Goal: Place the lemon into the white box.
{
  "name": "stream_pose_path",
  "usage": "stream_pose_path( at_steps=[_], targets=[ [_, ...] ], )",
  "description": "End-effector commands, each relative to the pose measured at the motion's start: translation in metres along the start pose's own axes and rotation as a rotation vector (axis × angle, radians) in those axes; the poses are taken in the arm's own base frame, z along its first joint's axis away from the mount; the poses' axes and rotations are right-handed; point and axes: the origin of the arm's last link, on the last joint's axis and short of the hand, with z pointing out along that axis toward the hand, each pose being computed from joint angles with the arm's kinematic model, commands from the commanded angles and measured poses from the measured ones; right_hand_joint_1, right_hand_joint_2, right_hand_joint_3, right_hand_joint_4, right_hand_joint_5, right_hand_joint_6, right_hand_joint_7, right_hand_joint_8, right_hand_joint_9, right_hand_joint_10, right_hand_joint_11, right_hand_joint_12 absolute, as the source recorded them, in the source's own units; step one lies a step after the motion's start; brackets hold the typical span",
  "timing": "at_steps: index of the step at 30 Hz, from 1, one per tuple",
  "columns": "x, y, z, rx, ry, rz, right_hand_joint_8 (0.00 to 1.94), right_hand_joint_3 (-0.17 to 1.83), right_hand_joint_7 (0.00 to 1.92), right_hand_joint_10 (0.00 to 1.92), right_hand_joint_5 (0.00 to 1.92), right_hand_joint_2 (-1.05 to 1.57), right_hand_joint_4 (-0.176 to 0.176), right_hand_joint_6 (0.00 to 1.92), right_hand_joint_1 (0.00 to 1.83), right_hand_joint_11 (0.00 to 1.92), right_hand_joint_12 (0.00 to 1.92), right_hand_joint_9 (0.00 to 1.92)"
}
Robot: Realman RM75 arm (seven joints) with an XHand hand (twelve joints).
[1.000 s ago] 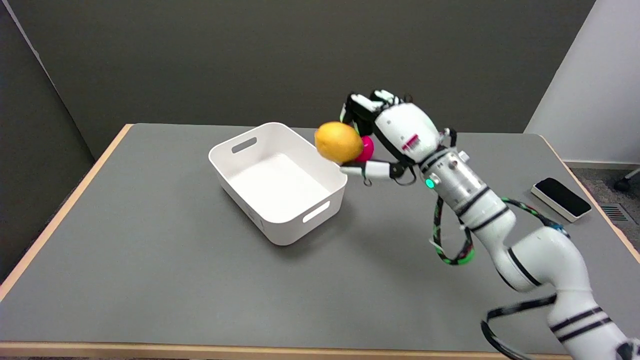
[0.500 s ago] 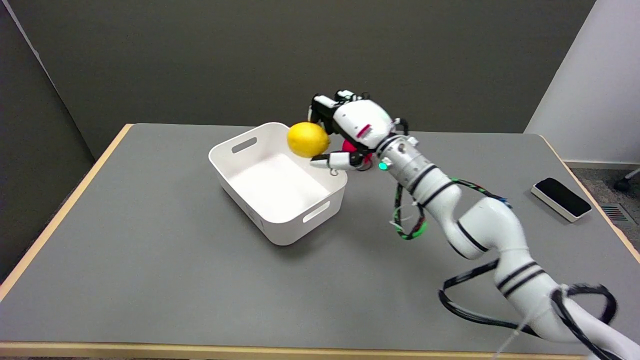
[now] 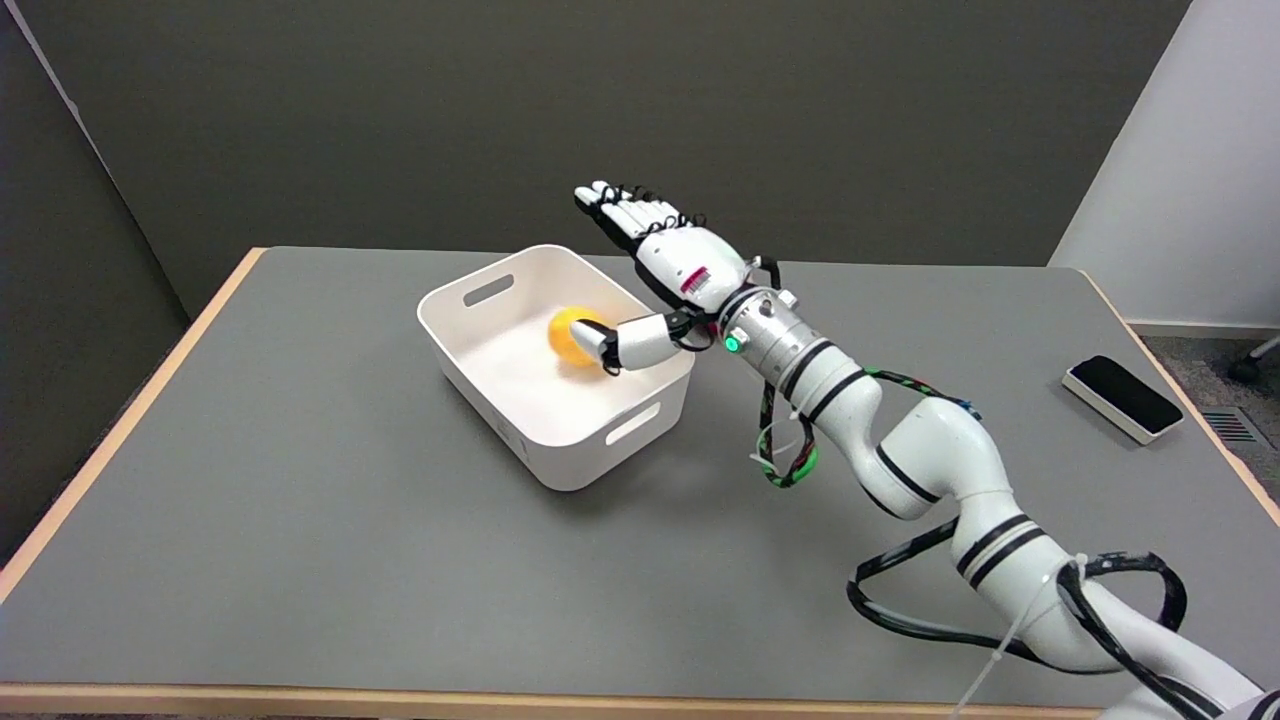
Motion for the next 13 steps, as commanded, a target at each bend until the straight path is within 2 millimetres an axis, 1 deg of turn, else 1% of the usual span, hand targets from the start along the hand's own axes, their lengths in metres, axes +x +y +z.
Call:
stream_pose_path(
  at_steps=[1,3,4,6,8,9,11,13],
  targets=[
    [0.014,0.024,-0.068,-0.049,0.137,0.325,0.0,0.91,0.0,0.1,0.0,0.59,-0.048,0.03,0.45,0.0,0.89,0.0],
    [0.018,0.04,-0.085,-0.071,0.171,0.454,0.0,0.89,0.0,0.05,0.0,0.59,-0.063,0.03,0.42,0.0,0.89,0.0],
    [0.019,0.046,-0.091,-0.075,0.178,0.487,0.0,0.89,0.0,0.05,0.0,0.59,-0.065,0.02,0.42,0.0,0.89,0.0],
    [0.017,0.061,-0.104,-0.086,0.191,0.62,0.0,0.88,0.0,0.07,0.0,0.6,-0.07,0.01,0.41,0.0,0.91,0.0],
    [0.008,0.074,-0.118,-0.081,0.191,0.81,0.0,0.88,0.0,0.11,0.0,0.61,-0.071,0.0,0.39,0.0,0.93,0.0],
    [0.006,0.075,-0.121,-0.068,0.192,0.868,0.0,0.89,0.0,0.15,0.0,0.61,-0.071,0.0,0.38,0.0,0.95,0.0],
    [-0.006,0.081,-0.13,-0.045,0.171,1.034,0.0,0.9,0.0,0.26,0.0,0.64,-0.076,0.0,0.36,0.0,0.98,0.0],
    [-0.017,0.083,-0.136,-0.033,0.154,1.134,0.0,0.9,0.0,0.31,0.0,0.64,-0.074,0.0,0.35,0.0,0.99,0.0]
  ],
)
